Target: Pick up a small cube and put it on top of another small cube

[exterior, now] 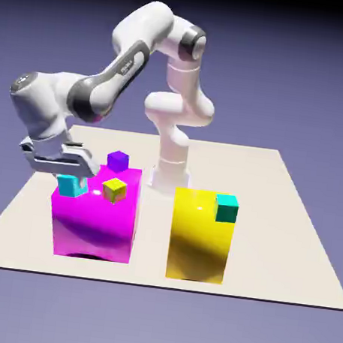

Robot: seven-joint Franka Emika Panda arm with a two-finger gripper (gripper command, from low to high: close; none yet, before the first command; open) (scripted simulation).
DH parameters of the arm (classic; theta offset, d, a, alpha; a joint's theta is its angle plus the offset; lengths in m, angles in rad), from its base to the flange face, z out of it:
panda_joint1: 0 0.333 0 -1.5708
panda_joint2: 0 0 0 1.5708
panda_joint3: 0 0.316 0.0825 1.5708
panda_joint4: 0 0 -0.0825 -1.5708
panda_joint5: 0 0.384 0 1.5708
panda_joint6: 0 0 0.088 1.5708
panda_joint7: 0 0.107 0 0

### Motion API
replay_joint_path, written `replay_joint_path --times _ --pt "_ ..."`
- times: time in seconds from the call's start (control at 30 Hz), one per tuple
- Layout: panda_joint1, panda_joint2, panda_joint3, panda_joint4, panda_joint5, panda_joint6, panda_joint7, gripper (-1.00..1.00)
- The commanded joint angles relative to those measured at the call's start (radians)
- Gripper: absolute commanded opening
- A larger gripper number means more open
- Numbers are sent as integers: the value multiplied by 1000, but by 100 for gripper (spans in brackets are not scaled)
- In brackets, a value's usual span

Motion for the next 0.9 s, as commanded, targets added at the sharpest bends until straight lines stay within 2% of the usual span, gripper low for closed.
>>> replay_joint_path --times 0.0,0.57,0.77,0.8,0.87 --pt "-11 -36 13 -27 -21 -7 23 -100" --pt "-191 -621 218 -481 -335 -133 421 -100" --pt "-199 -617 210 -659 -347 38 431 -100" --pt "-199 -617 210 -659 -347 38 431 100" --pt "-198 -617 212 -623 -345 2 432 100"
